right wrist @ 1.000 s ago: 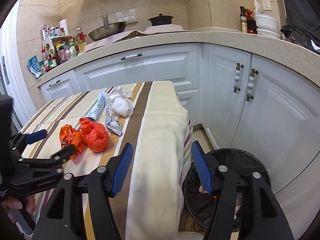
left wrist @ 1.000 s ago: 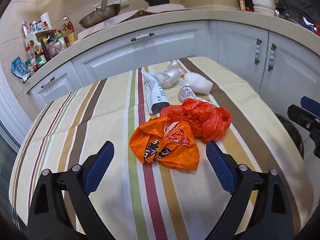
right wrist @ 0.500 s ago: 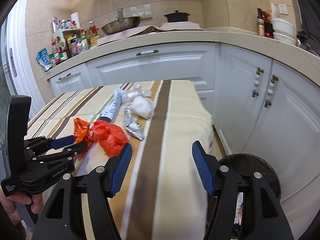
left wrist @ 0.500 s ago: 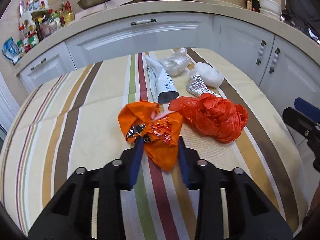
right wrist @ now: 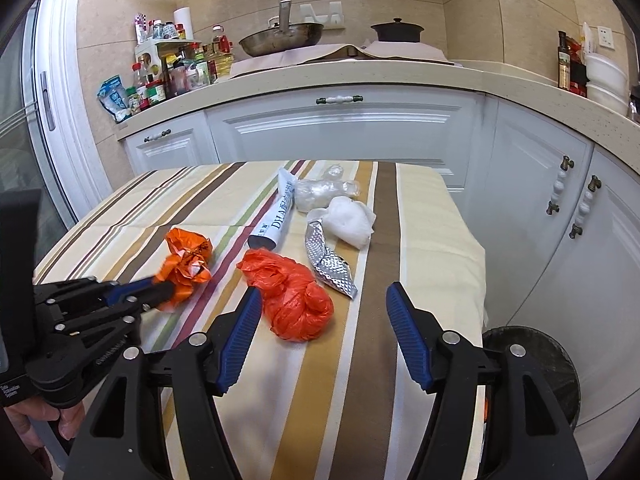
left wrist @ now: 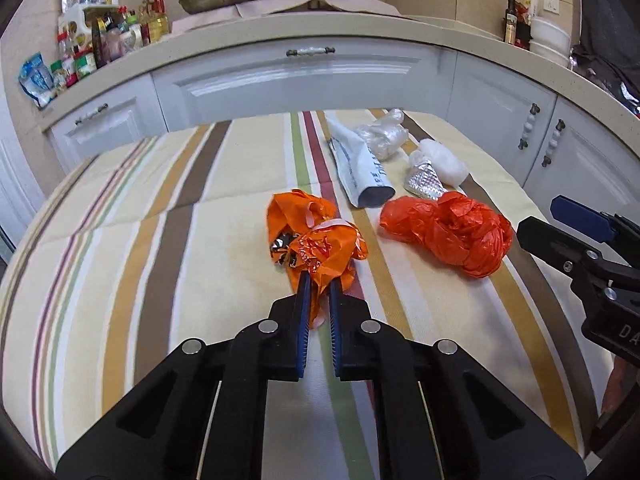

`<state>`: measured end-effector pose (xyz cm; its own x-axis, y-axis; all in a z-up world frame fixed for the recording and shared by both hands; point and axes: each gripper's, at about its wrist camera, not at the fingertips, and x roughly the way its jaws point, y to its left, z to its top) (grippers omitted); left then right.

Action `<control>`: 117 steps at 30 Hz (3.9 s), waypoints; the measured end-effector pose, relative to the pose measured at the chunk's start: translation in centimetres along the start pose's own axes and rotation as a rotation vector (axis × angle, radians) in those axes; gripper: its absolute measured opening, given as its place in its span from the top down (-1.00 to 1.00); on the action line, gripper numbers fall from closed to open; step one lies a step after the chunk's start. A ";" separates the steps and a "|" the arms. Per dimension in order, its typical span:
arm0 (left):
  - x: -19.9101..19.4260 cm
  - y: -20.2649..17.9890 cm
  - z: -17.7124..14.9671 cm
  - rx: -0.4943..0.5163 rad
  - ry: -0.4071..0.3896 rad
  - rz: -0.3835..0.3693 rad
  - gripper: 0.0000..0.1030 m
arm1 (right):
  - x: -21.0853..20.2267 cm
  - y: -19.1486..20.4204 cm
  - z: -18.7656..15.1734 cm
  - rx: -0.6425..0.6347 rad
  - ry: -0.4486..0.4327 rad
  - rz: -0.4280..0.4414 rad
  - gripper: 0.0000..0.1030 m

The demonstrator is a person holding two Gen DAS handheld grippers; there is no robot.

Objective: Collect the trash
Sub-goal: 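Move both tools back over the table trash, then close the left tool on the orange printed bag while the right tool grasps the red bag, then carry both bags over the black bin and open both tools, then move both tools back over the table trash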

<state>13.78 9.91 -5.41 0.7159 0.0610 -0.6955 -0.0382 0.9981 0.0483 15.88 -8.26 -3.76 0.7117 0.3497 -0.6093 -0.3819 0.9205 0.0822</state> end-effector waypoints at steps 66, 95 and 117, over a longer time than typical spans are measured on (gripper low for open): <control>-5.1 -16.3 2.0 0.170 -0.137 -0.291 0.92 | -11.8 -14.0 -5.5 0.179 -0.068 -0.446 0.31; -1.0 -26.3 3.7 0.275 -0.083 -0.303 0.12 | -10.8 -20.8 -8.2 0.331 -0.085 -0.486 -0.11; -2.3 -7.4 3.0 0.023 -0.098 0.007 0.12 | -4.9 -10.0 -1.2 0.130 -0.109 -0.245 -0.14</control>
<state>14.51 2.37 -1.97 0.7805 0.0653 -0.6218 -0.0276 0.9972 0.0702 15.51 -19.40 -2.57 0.8353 0.1240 -0.5356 -0.1166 0.9920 0.0477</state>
